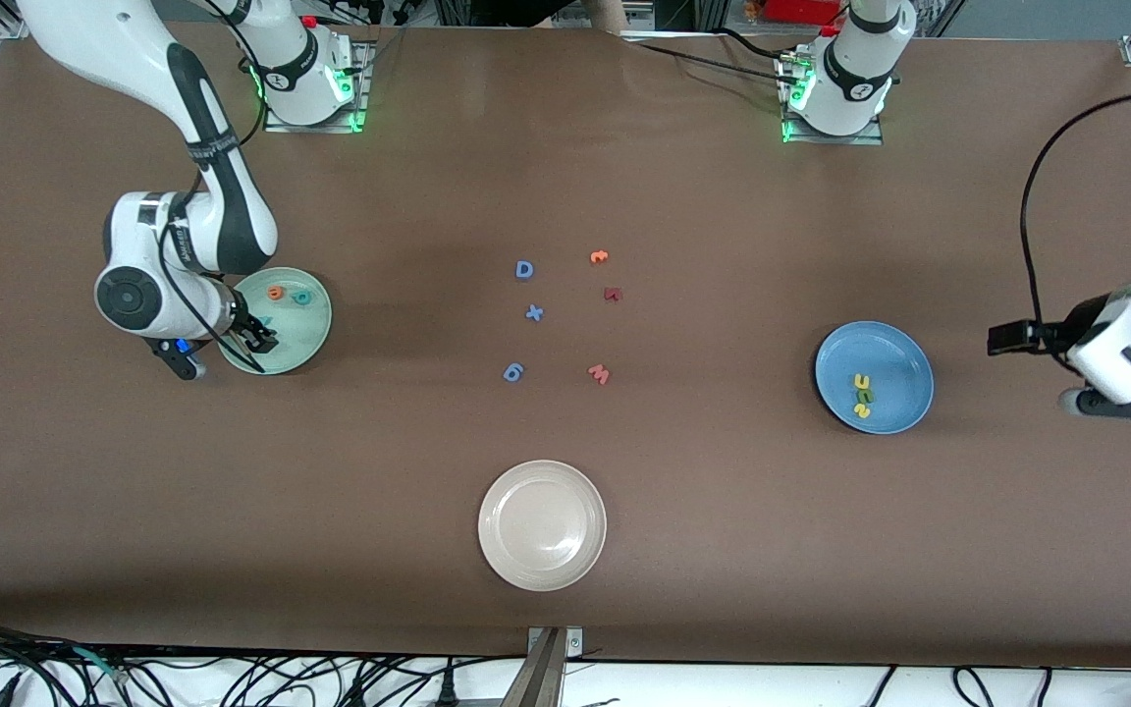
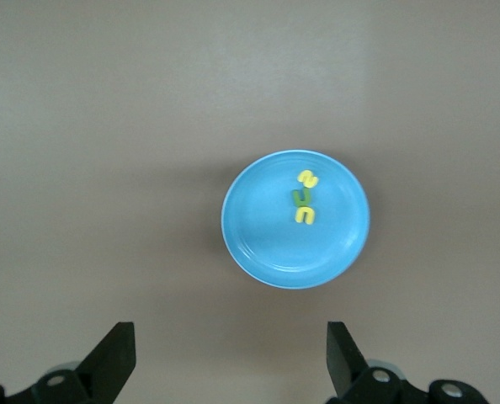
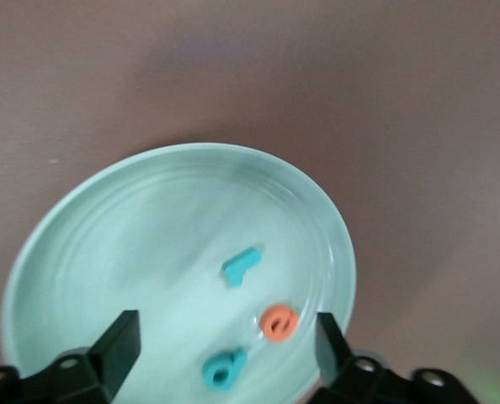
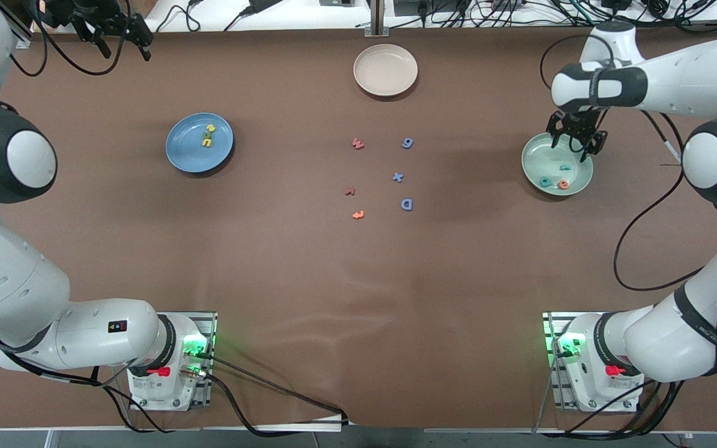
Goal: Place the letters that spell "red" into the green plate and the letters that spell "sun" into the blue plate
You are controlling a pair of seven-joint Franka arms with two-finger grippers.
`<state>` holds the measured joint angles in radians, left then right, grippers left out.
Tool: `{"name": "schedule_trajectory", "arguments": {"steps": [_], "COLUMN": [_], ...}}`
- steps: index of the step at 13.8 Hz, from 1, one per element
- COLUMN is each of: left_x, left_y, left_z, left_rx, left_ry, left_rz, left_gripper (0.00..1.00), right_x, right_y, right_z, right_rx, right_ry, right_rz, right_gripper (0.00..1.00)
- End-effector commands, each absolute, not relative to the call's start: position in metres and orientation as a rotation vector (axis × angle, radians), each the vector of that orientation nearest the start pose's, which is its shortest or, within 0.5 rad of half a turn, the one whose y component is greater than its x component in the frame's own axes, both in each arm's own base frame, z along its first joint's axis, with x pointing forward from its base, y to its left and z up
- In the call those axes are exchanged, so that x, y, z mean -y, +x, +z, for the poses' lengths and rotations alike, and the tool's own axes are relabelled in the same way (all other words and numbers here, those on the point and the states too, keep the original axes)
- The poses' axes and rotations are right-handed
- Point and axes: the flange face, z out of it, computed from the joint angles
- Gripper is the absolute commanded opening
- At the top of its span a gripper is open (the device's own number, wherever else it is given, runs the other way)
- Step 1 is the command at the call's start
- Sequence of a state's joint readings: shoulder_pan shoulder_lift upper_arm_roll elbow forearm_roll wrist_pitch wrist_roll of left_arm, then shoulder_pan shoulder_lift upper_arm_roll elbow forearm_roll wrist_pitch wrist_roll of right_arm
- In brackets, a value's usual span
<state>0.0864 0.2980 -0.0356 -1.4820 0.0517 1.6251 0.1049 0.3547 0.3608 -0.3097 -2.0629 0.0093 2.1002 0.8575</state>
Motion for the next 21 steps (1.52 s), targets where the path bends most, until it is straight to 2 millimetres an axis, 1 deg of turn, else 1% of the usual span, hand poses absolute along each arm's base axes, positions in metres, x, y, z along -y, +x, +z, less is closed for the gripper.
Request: {"name": "schedule_trajectory", "arguments": {"steps": [1,2,3,5,6,7,8,9,10,11,12,13,14,16,17,18,21], "left_x": [-0.024,-0.026,-0.027,-0.025,-0.021,-0.016,-0.012,-0.005,-0.003,0.000,-0.005,-0.004,-0.005,-0.006,-0.005,-0.002,-0.004], "left_y": [0.603,0.595,0.589,0.581,0.576,0.572,0.569,0.565,0.562,0.561,0.562,0.563,0.564,0.564,0.560,0.560,0.561], "left_z": [0.525,0.537,0.544,0.558,0.565,0.571,0.575,0.574,0.573,0.575,0.583,0.590,0.597,0.601,0.608,0.608,0.603], "left_rx": [-0.057,-0.045,-0.044,-0.044,-0.058,-0.069,-0.046,-0.026,-0.020,-0.035,-0.027,-0.027,-0.028,-0.031,-0.034,-0.041,-0.048], "left_ry": [-3.164,-3.199,-3.206,-3.207,-3.206,-3.206,-3.204,-3.204,-3.203,-3.205,-3.207,-3.208,-3.208,-3.210,-3.214,-3.217,-3.211], "left_rz": [0.187,0.182,0.196,0.182,0.181,0.184,0.176,0.188,0.194,0.186,0.159,0.130,0.100,0.087,0.068,0.070,0.084], "left_gripper": [1.00,1.00,1.00,1.00,1.00,1.00,1.00,1.00,1.00,1.00,1.00,1.00,1.00,1.00,1.00,1.00,1.00], "right_x": [-0.032,-0.035,-0.038,-0.043,-0.043,-0.044,-0.043,-0.043,-0.044,-0.043,-0.045,-0.046,-0.042,-0.030,-0.026,-0.024,-0.029], "right_y": [0.573,0.583,0.593,0.605,0.609,0.611,0.613,0.614,0.615,0.616,0.618,0.617,0.614,0.614,0.615,0.617,0.627], "right_z": [0.301,0.323,0.345,0.388,0.408,0.424,0.442,0.460,0.482,0.503,0.525,0.537,0.536,0.538,0.539,0.539,0.543], "right_rx": [-1.292,-1.289,-1.266,-1.168,-1.149,-1.103,-1.044,-0.994,-0.932,-0.795,-0.634,-0.521,-0.448,-0.262,-0.184,-0.165,-0.142], "right_ry": [-3.056,-3.059,-3.069,-3.095,-3.100,-3.112,-3.124,-3.135,-3.146,-3.165,-3.188,-3.201,-3.204,-3.210,-3.204,-3.206,-3.215], "right_rz": [0.429,0.448,0.460,0.472,0.477,0.486,0.482,0.478,0.471,0.450,0.395,0.403,0.451,0.460,0.446,0.422,0.289], "right_gripper": [0.98,0.98,0.98,0.99,0.99,0.99,0.99,0.99,0.99,0.99,0.99,0.99,0.99,0.99,1.00,1.00,1.00]}}
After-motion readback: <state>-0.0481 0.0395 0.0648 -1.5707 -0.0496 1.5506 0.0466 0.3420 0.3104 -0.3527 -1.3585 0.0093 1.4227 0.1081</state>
